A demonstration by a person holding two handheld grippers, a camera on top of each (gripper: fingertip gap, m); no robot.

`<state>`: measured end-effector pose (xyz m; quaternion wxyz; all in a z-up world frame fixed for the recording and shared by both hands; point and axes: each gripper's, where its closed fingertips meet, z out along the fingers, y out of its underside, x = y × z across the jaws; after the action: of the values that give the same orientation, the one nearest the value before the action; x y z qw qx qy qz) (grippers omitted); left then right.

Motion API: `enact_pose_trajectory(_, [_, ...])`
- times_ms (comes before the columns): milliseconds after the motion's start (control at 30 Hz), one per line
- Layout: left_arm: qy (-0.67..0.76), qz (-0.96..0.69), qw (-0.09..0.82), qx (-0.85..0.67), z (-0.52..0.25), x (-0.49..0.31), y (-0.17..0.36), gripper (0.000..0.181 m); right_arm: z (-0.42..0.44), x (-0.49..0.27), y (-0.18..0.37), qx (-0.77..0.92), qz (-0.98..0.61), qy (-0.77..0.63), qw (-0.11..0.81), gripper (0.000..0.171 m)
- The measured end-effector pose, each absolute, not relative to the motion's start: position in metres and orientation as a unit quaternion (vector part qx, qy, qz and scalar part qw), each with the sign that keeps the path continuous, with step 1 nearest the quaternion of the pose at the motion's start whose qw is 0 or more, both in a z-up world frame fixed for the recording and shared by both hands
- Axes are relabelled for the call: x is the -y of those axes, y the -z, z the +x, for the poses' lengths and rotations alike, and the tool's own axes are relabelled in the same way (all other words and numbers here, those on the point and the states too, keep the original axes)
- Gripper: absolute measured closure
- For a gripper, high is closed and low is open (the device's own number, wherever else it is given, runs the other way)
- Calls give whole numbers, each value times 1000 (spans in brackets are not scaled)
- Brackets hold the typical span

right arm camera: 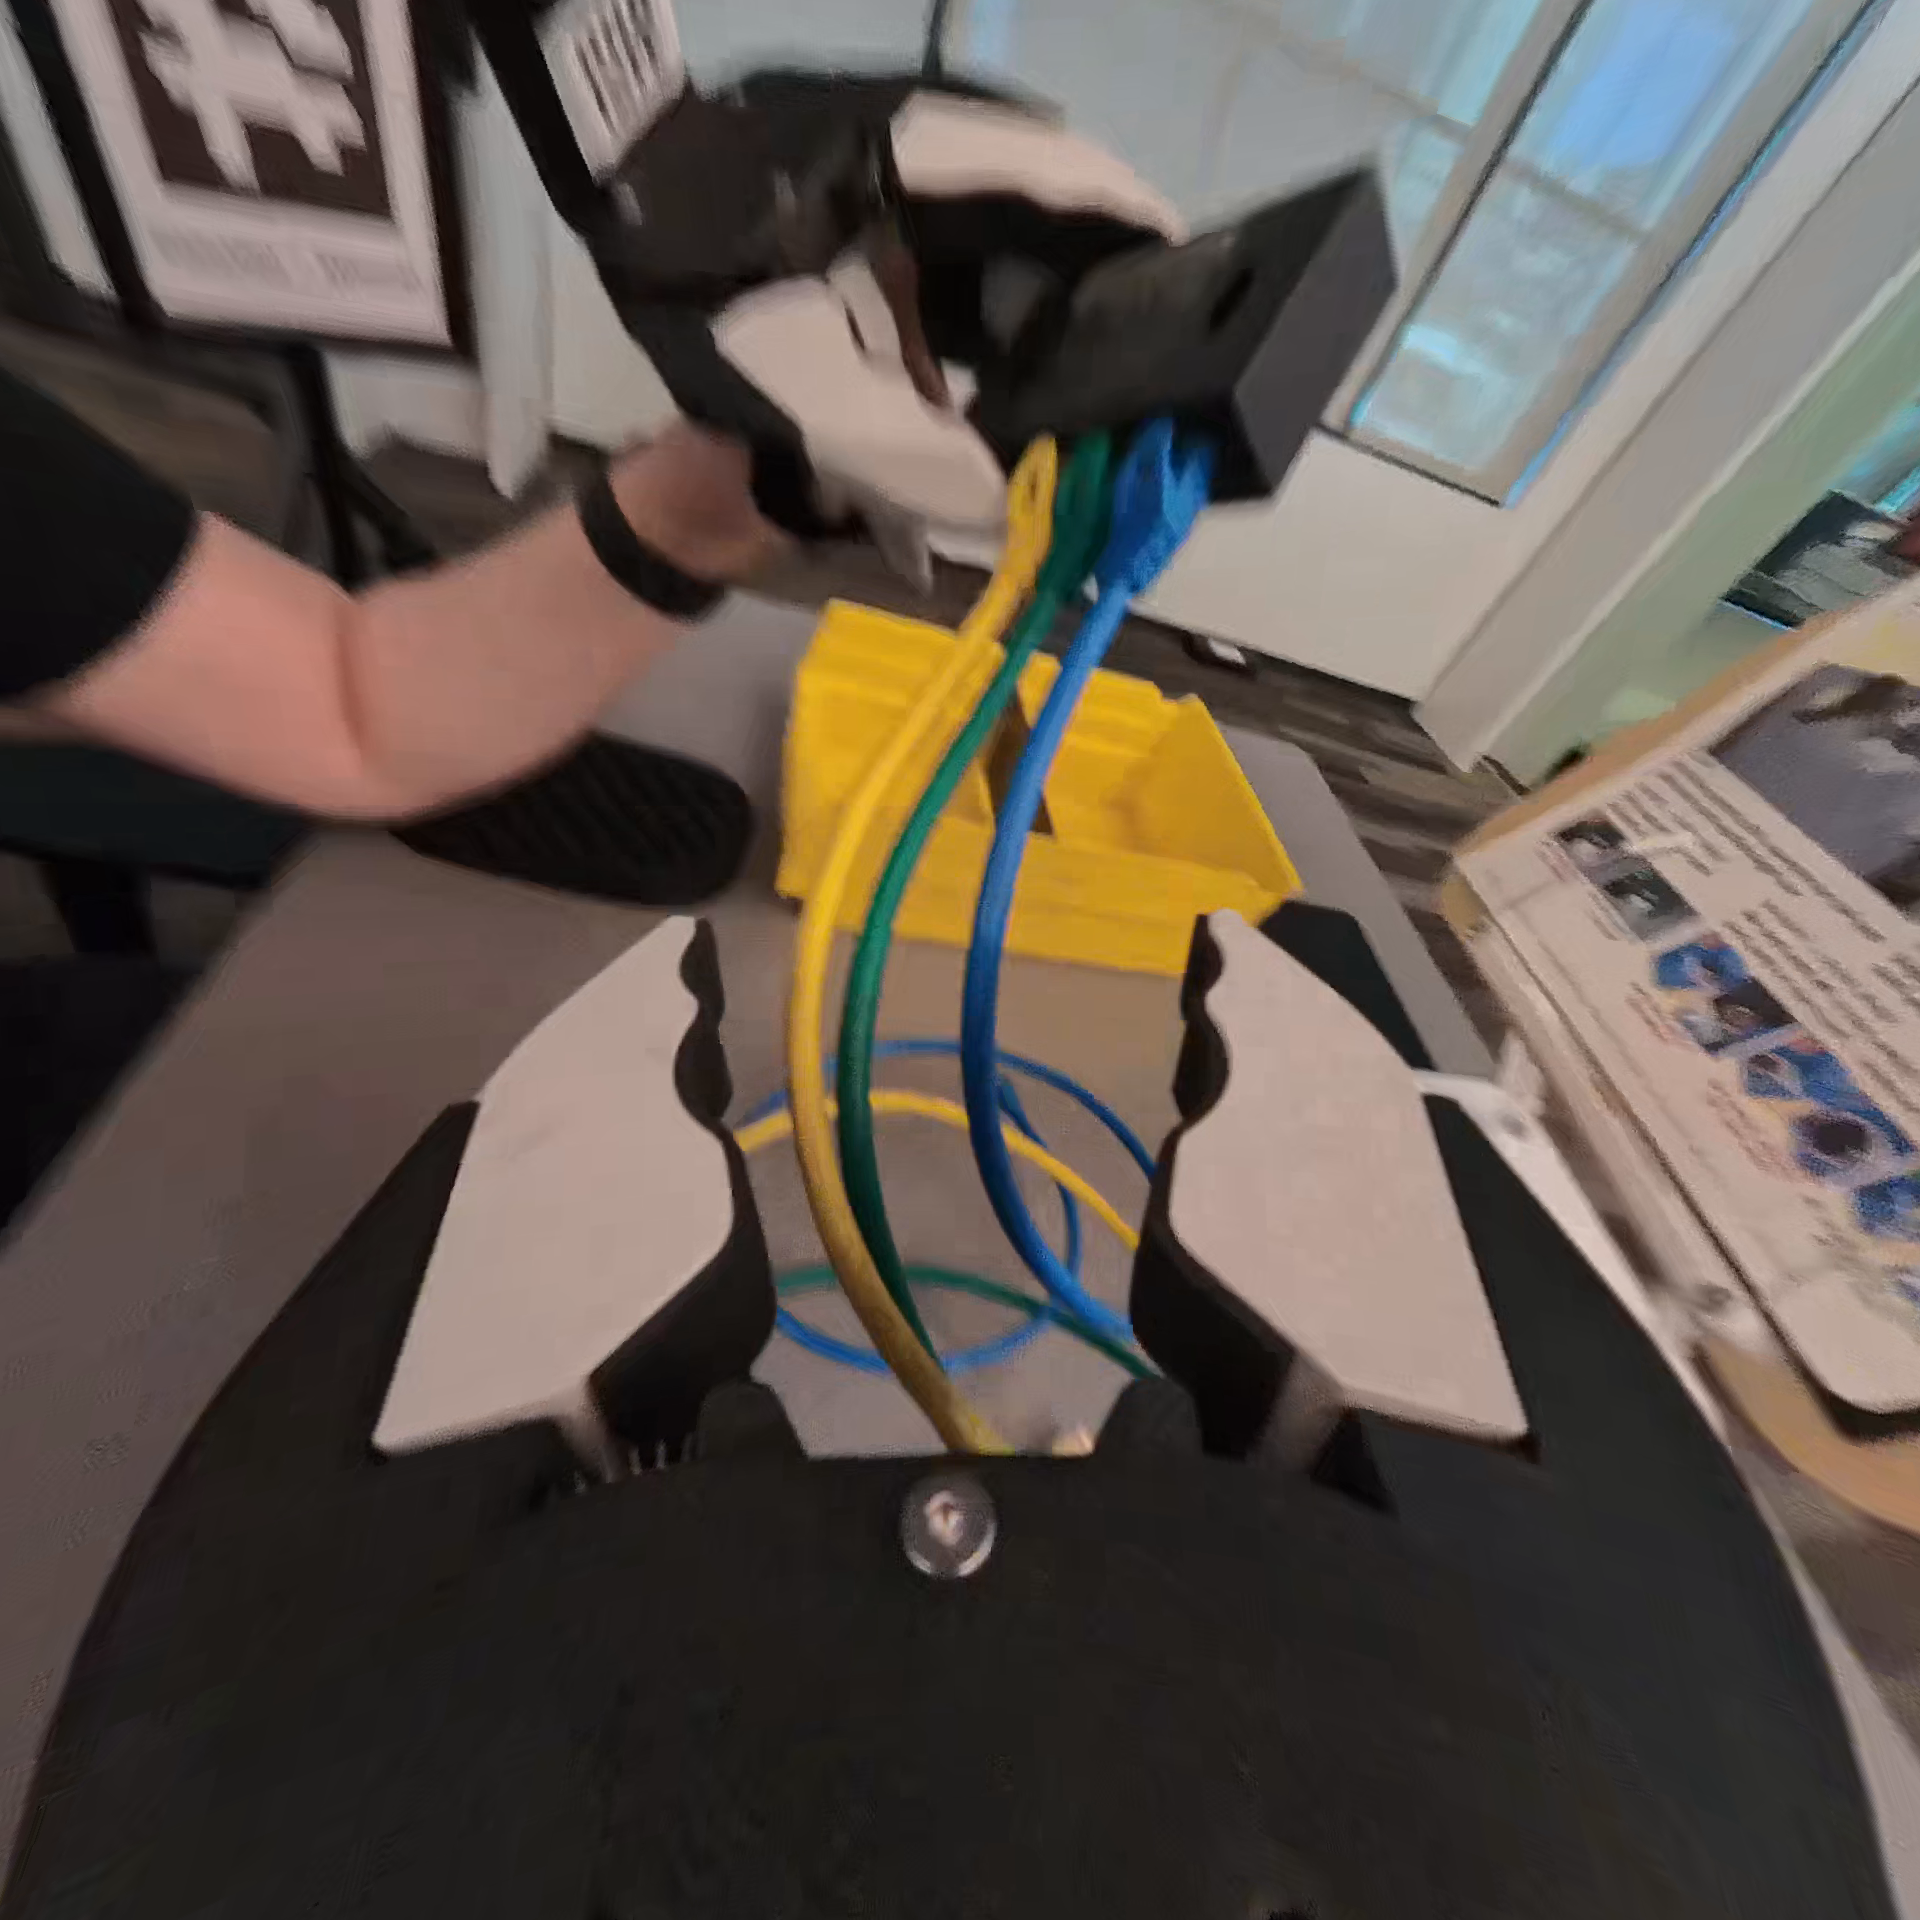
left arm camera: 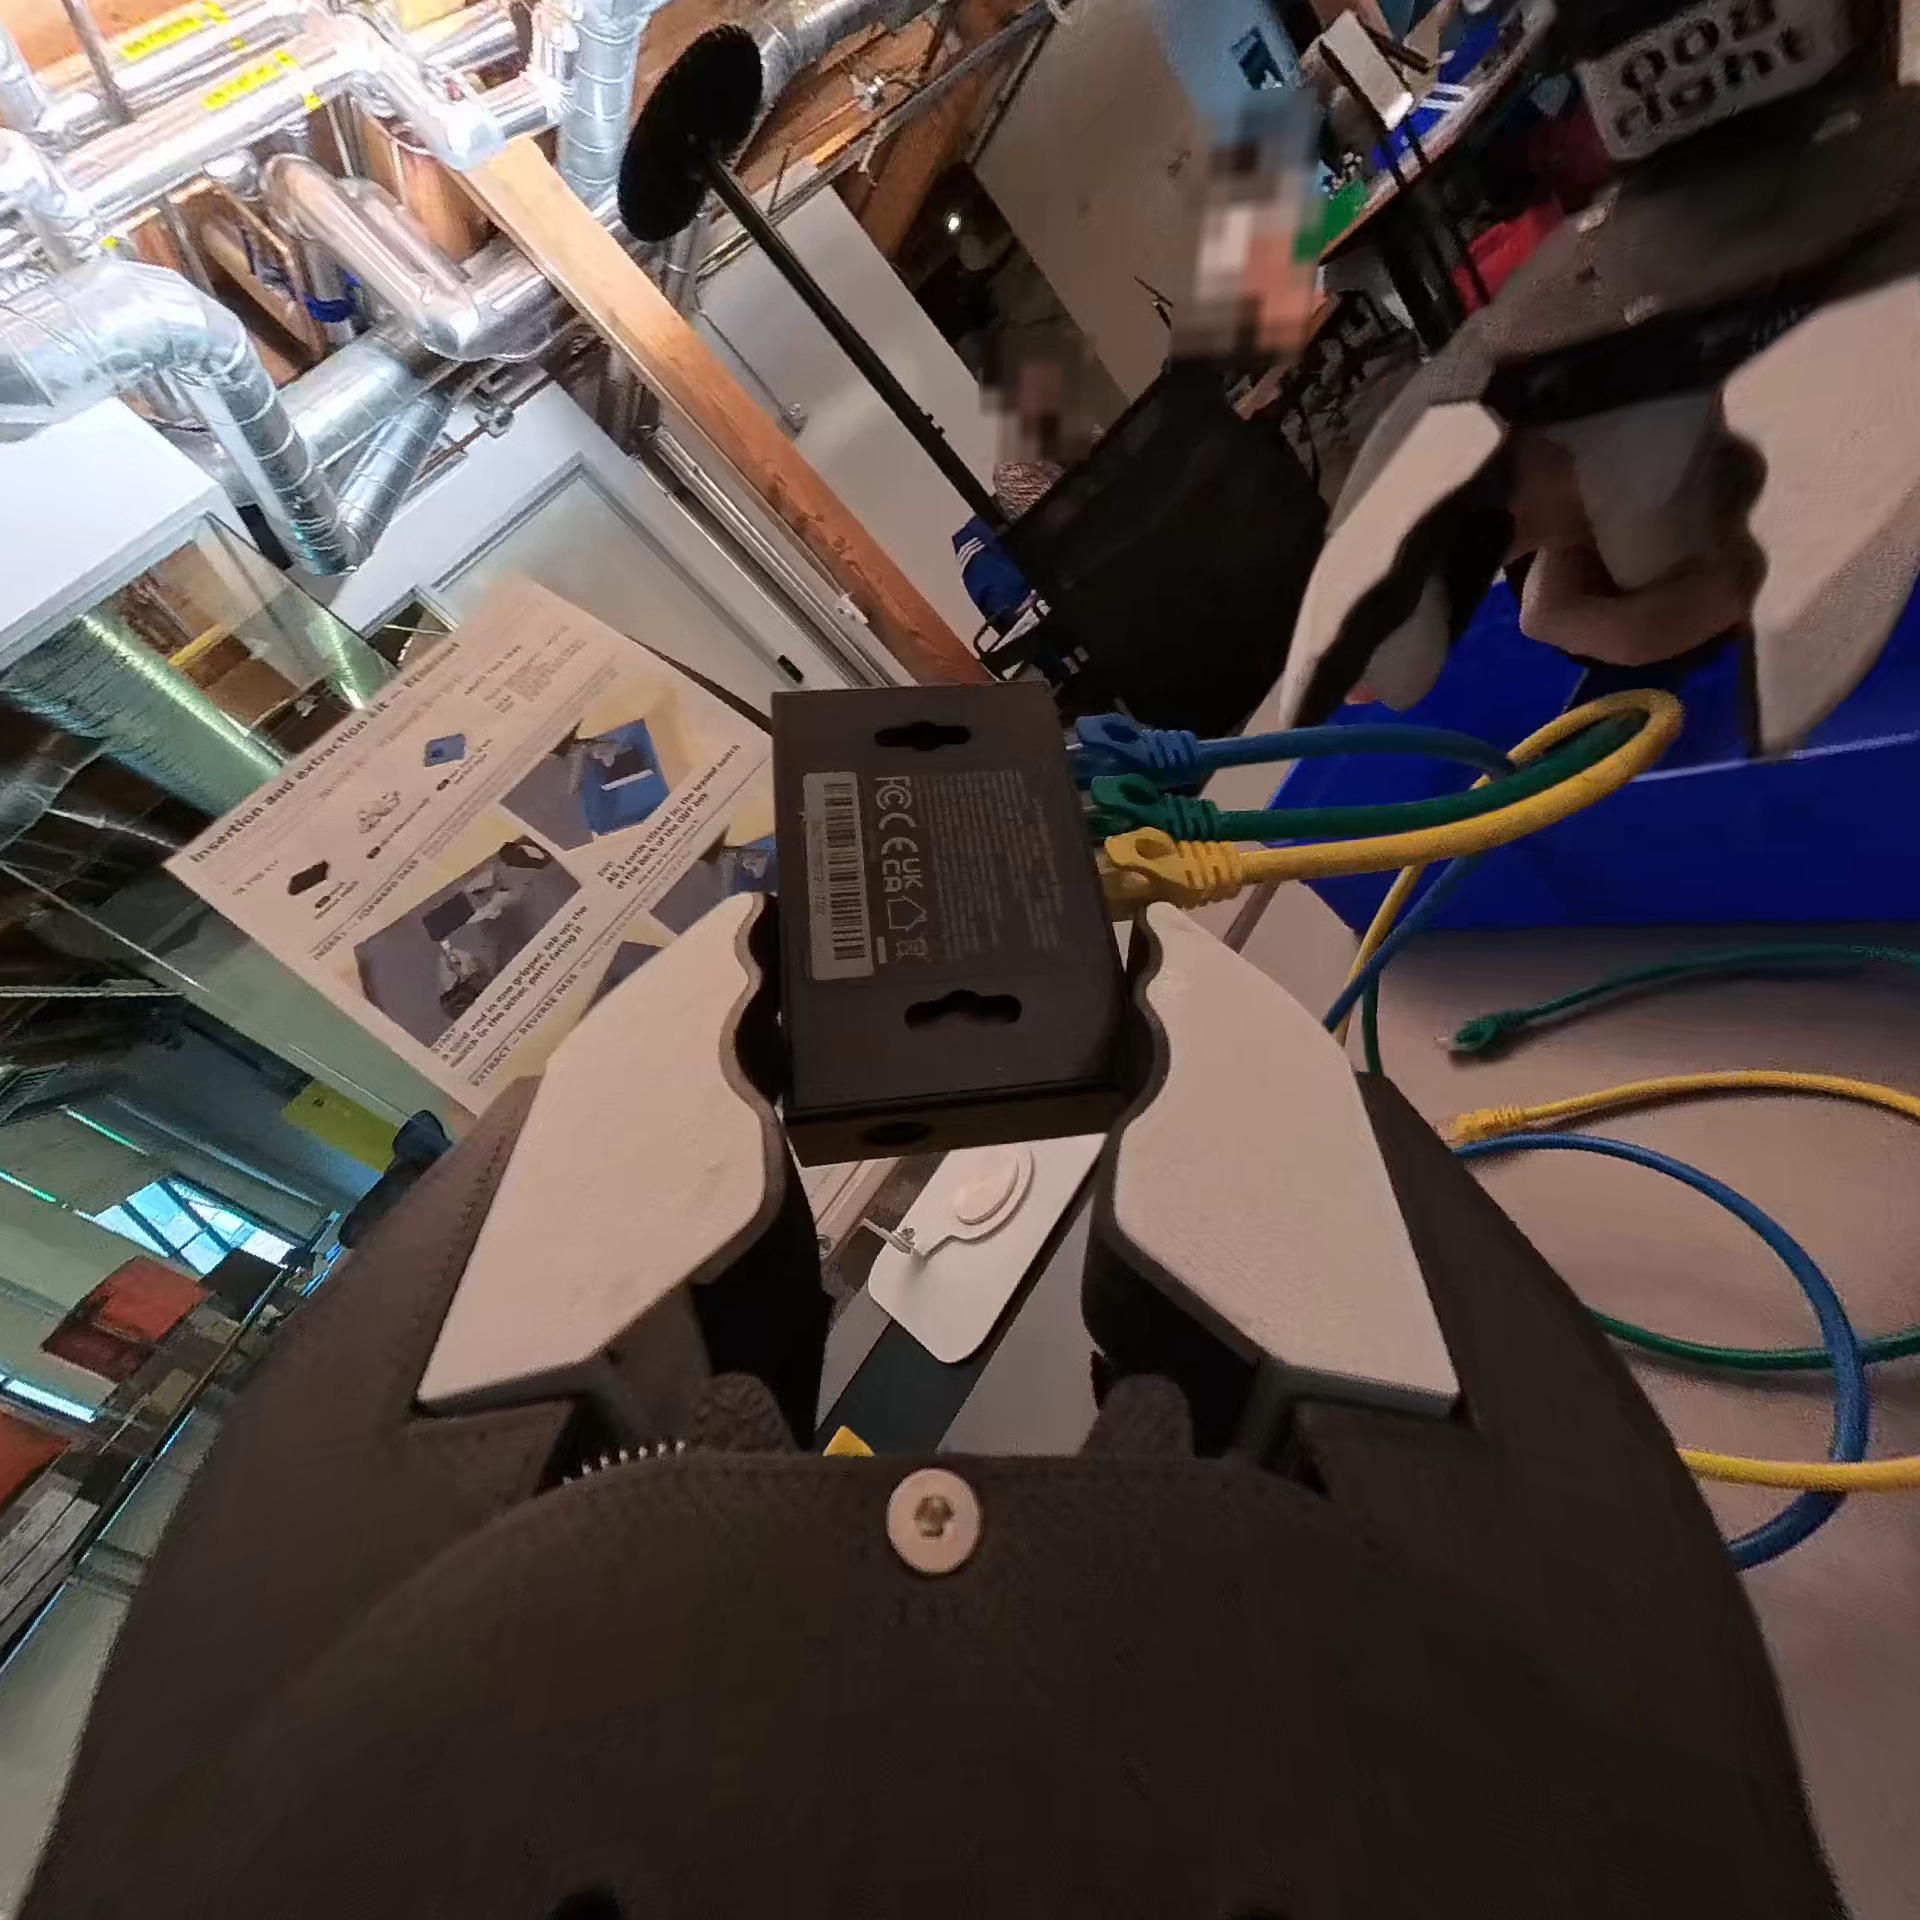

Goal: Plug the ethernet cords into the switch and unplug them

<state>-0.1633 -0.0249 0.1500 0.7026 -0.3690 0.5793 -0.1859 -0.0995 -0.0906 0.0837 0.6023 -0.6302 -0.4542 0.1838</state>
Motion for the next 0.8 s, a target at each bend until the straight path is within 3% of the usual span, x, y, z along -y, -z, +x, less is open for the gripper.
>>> enact_pose_trajectory(233, [253, -384, 711, -532, -176, 26, -172, 119, -83, 76, -60, 479, -628, -104, 604, 87])
enact_pose_trajectory(300, [275, -392, 706, -521, -180, 23, -175, 119, -84, 67, -61, 476, -608, -90, 629, 103])
enact_pose_trajectory(400, [295, -413, 699, -504, -184, 14, -177, 119, -77, 58, -83, 433, -573, -86, 690, 146])
enact_pose_trajectory(500, [311, -440, 683, -492, -182, 1, -172, 120, -70, 52, -87, 418, -601, -35, 680, 164])
enact_pose_trajectory(667, [328, -459, 688, -457, -184, -12, -190, 119, -59, 40, -119, 434, -618, 57, 653, 168])
enact_pose_trajectory(800, [315, -445, 710, -445, -175, -22, -249, 119, -32, 22, -192, 446, -610, 151, 638, 168])
